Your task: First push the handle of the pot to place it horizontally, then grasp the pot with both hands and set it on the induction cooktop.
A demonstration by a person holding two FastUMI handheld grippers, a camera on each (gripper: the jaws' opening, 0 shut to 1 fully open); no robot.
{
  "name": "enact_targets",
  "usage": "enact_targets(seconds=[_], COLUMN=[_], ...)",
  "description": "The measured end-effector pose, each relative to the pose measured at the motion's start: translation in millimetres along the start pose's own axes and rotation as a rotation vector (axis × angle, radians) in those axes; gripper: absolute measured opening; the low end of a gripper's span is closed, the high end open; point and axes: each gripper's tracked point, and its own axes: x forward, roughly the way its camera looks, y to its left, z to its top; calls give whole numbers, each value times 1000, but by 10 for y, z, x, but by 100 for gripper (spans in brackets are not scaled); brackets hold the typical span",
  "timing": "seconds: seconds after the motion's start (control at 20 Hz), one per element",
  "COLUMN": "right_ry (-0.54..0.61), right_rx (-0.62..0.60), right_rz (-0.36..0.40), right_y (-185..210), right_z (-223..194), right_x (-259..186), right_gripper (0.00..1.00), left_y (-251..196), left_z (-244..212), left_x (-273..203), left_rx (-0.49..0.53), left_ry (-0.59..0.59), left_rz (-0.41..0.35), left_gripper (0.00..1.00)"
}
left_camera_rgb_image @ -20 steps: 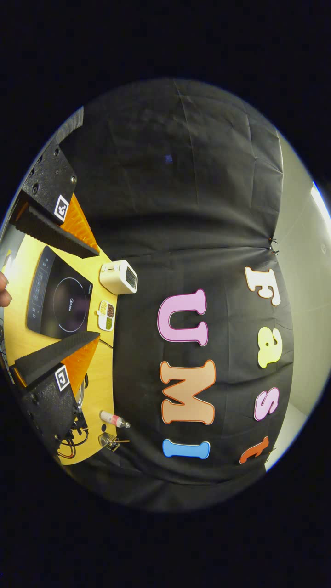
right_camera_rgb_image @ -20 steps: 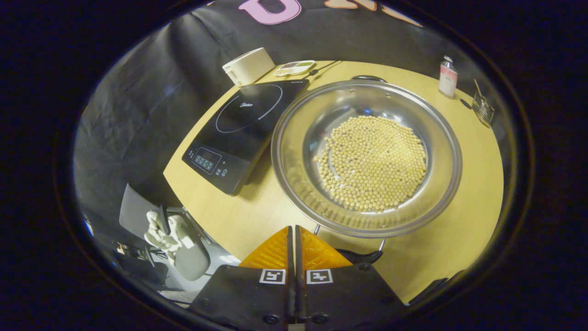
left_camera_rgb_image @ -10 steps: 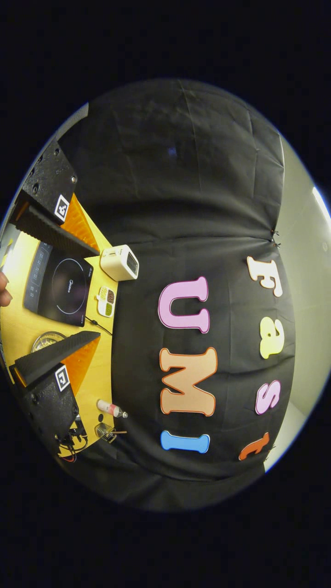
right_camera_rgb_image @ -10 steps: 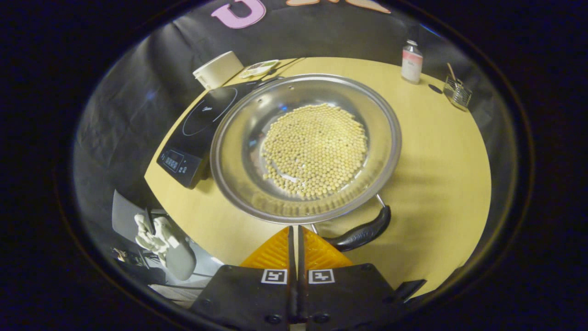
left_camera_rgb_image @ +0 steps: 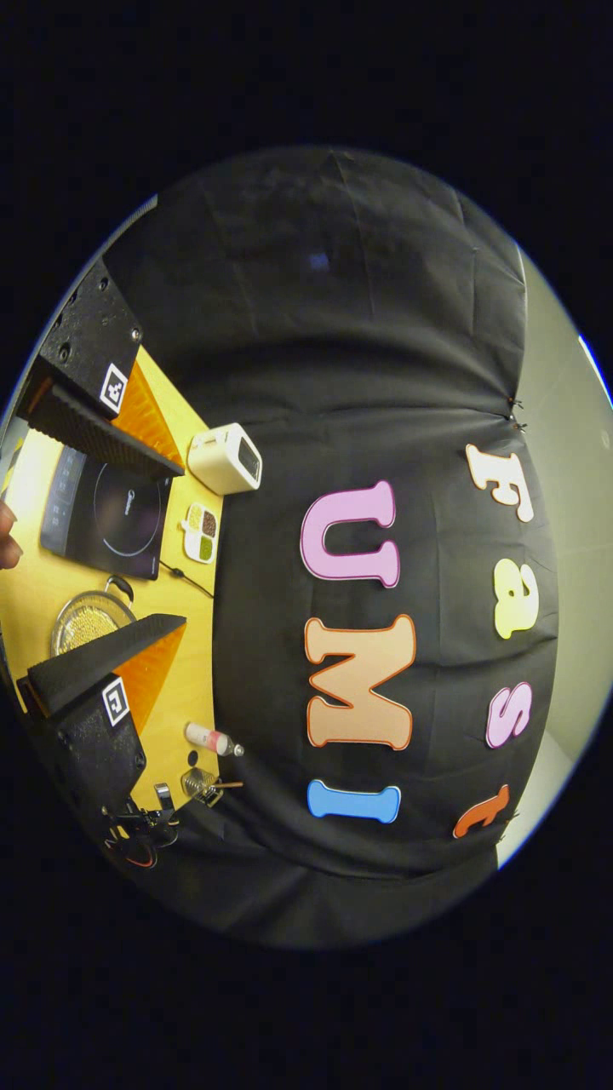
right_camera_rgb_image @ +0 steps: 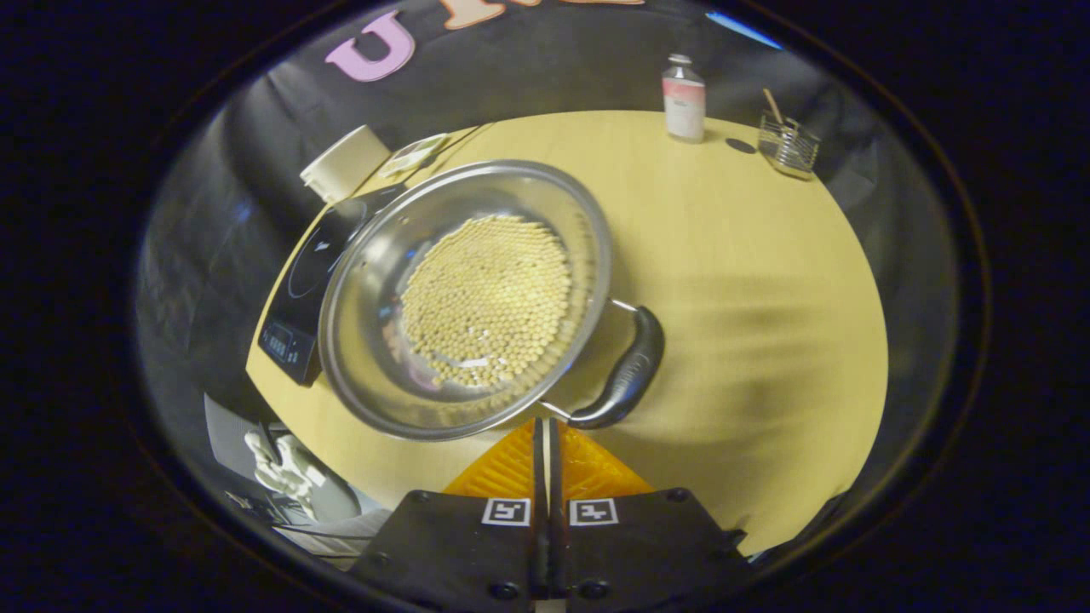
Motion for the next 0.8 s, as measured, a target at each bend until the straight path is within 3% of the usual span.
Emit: enact_targets(seconds=[0.05,0.2,0.55,0.65,0.8], right_ry=[0,-6,14,-12,-107], right_rx=[27,85,187,232,307], right_rz=[2,-36,-208,-244,-291], right_y=[-43,-134,-163,-146,-162], right_z=[37,121,231,269,518], right_x=[14,32,13,-55,-178], right_gripper=[3,0,2,0,6], left_y=[-31,-18,144,125,19], left_z=[-58,-282,-837,-962,-1312], left_x=[83,361,939,1083,1224], left_rx=[-16,-47,-83,-92,-90], left_ry=[16,80,250,293,408], left_rz=[-24,-92,-263,-321,-409], left_gripper=[96,97,98,98,95])
